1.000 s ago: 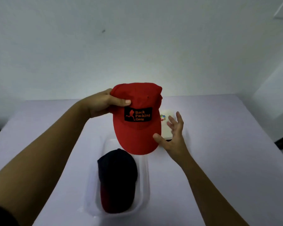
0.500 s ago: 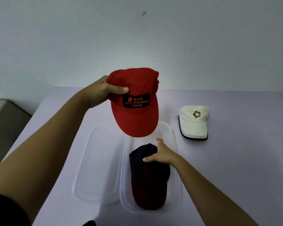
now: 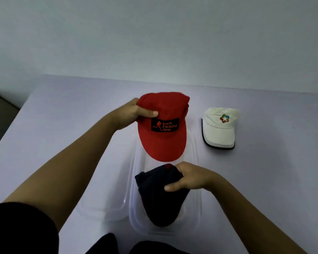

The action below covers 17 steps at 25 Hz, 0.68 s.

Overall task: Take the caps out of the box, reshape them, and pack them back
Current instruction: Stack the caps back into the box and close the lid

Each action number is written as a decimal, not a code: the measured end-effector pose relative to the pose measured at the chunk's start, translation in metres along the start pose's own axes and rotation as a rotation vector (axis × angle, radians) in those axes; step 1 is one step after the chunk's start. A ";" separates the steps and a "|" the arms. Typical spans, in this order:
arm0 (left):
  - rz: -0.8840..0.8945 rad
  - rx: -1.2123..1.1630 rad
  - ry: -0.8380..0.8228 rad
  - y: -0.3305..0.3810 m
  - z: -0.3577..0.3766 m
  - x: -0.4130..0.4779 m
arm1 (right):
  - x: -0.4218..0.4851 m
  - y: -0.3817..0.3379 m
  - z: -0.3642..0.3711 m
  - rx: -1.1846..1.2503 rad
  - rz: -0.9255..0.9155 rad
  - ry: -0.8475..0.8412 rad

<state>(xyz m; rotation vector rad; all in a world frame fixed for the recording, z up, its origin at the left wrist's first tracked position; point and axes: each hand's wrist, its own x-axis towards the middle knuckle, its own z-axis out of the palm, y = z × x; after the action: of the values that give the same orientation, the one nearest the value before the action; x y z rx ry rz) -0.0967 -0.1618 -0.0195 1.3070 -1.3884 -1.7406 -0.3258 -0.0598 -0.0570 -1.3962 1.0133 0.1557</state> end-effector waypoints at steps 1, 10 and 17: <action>-0.033 0.032 -0.021 -0.012 0.009 0.001 | -0.006 0.000 0.006 -0.002 -0.042 0.019; -0.289 0.045 -0.138 -0.092 0.048 -0.032 | -0.026 0.021 0.034 0.169 -0.199 0.249; -0.340 -0.109 -0.082 -0.099 0.062 -0.041 | 0.001 0.058 0.031 -0.083 -0.268 0.722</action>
<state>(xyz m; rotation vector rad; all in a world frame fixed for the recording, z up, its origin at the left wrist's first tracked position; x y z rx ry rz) -0.1241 -0.0710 -0.0986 1.4921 -1.1447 -2.0814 -0.3468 -0.0195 -0.1048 -1.6918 1.3933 -0.5482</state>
